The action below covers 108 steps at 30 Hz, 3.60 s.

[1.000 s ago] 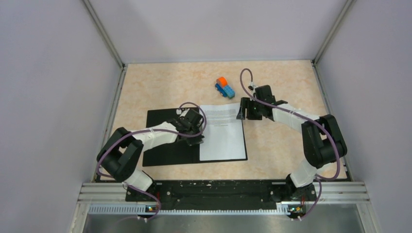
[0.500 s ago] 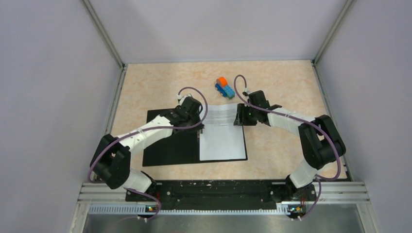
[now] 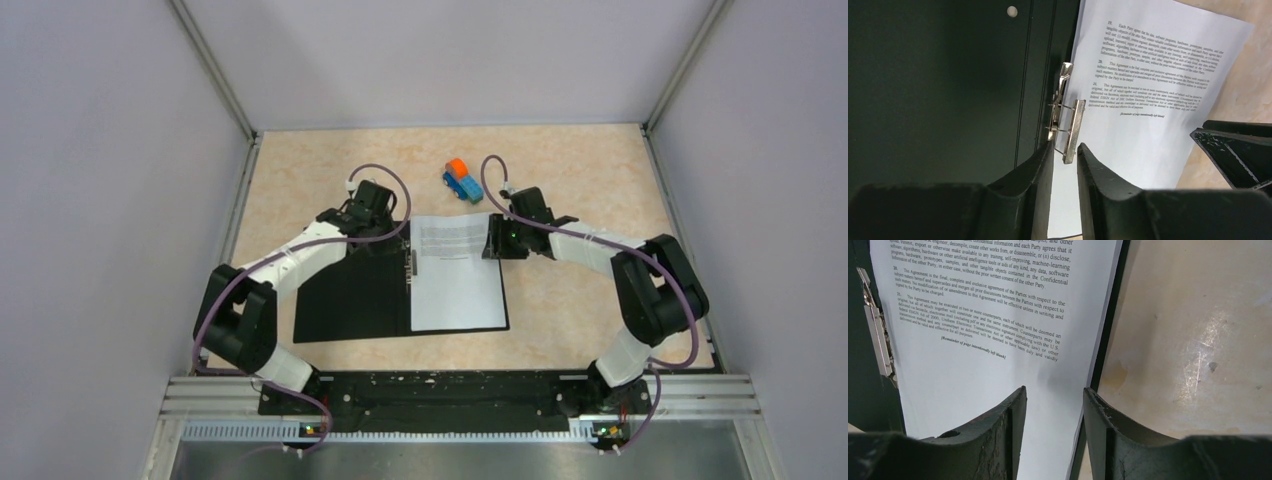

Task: Put the files into the folder

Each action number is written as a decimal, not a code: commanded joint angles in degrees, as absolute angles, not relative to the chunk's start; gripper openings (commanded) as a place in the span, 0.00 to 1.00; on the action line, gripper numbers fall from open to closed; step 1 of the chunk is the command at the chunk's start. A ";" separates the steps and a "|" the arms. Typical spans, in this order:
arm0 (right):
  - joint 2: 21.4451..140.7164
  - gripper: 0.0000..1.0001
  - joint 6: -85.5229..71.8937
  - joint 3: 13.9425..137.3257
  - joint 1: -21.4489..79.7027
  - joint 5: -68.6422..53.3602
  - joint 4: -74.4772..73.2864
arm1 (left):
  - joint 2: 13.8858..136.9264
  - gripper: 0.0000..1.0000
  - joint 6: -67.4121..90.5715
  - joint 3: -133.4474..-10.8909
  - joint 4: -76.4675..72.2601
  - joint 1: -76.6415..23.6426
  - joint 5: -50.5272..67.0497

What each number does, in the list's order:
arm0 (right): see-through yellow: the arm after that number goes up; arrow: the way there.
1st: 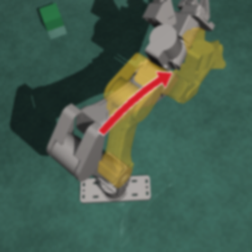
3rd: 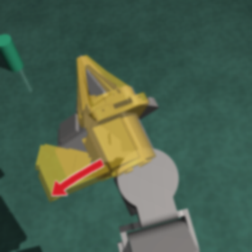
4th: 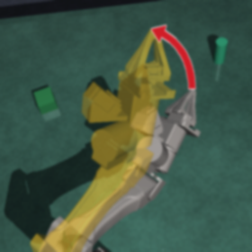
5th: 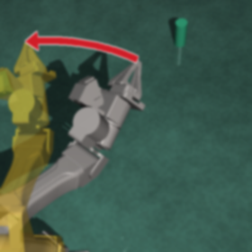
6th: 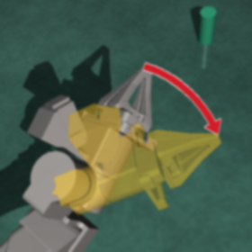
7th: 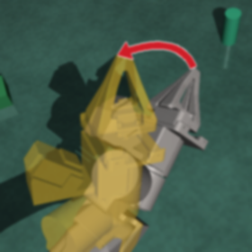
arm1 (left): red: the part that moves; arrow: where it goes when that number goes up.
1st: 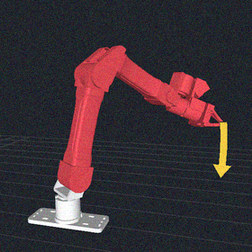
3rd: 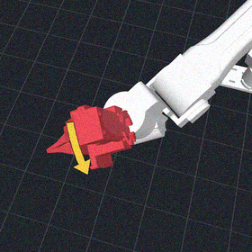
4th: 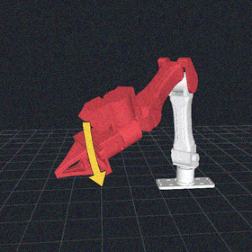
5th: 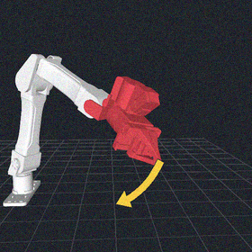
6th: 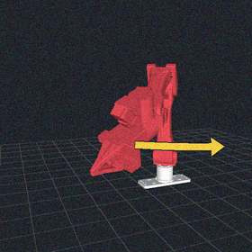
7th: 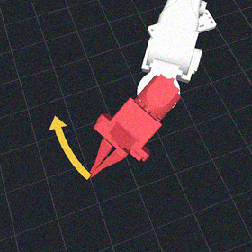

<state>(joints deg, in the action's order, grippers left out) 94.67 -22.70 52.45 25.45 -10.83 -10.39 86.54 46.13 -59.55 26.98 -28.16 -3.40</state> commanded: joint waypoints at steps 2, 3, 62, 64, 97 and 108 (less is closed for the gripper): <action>95.77 0.45 -23.14 52.33 26.11 -11.02 -8.11 | 89.59 0.31 44.51 -61.67 24.47 -25.53 0.62; 95.85 0.45 -23.19 52.22 26.14 -11.07 -8.05 | 90.15 0.31 44.38 -61.83 24.36 -25.19 1.70; 97.42 0.31 -26.56 63.70 39.40 -1.74 -13.85 | 110.15 0.41 36.62 -71.93 18.01 -15.08 23.20; 99.53 0.22 -27.86 64.63 40.74 -2.30 -12.36 | 110.46 0.41 36.76 -71.98 17.70 -14.95 23.81; 111.97 0.03 -31.37 69.70 43.60 -0.18 -9.71 | 111.54 0.43 35.98 -71.85 15.36 -14.41 32.25; 112.17 0.03 -31.55 69.79 43.60 -0.35 -9.65 | 109.03 0.43 36.27 -69.80 13.86 -14.41 35.54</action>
